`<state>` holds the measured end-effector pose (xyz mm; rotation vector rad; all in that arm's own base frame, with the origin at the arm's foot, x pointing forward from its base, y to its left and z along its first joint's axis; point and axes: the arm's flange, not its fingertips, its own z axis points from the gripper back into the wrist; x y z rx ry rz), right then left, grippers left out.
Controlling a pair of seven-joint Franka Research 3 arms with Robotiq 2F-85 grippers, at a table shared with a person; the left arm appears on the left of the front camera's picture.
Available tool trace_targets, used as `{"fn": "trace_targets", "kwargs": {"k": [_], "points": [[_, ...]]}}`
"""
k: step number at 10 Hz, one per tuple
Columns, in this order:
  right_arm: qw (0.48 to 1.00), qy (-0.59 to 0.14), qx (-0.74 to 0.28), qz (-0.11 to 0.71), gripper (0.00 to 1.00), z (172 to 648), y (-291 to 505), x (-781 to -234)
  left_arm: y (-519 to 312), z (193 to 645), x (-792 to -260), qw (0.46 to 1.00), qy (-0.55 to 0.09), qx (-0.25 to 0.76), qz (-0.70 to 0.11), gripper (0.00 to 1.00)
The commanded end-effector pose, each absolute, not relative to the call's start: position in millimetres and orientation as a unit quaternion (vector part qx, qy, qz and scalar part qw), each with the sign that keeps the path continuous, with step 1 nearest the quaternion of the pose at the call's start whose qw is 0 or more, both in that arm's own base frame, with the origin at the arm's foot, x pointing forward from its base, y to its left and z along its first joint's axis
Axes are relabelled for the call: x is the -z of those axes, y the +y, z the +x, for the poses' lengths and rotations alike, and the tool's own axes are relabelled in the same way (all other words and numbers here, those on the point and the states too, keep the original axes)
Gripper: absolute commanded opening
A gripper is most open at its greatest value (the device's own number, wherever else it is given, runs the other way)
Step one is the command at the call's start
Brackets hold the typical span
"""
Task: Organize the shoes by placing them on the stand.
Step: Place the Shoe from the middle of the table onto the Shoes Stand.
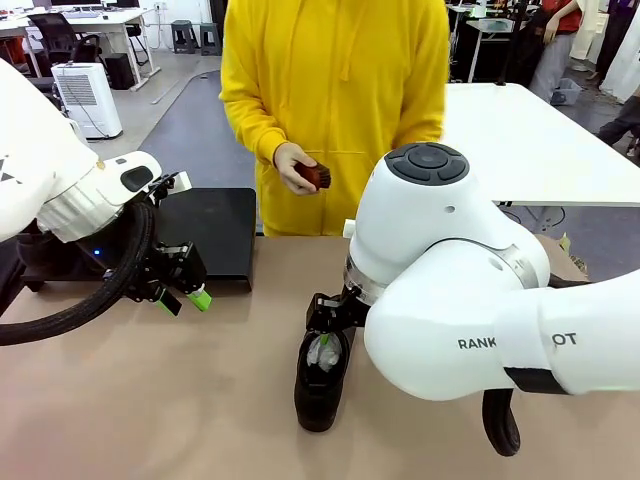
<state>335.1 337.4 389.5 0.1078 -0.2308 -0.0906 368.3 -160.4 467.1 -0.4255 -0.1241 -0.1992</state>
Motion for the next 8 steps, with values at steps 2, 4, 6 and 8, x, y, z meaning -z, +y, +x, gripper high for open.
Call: {"fn": "trace_targets", "kwargs": {"k": [2, 4, 6, 8], "points": [[0.99, -0.119, 0.049, 0.06, 1.0, 335, 341, -388, -159, 368, -467, 0.969, -0.06, 0.104, -0.214, 0.53], [0.99, -0.119, 0.049, 0.06, 1.0, 335, 341, -388, -159, 368, -467, 0.969, -0.06, 0.104, -0.214, 0.53], [0.99, -0.119, 0.049, 0.06, 1.0, 335, 341, -388, -159, 368, -467, 0.969, -0.06, 0.104, -0.214, 0.53], [0.987, -0.146, 0.054, 0.049, 1.0, 329, 312, -418, -159, 368, -467, 0.969, -0.06, 0.104, -0.214, 0.53]]}}
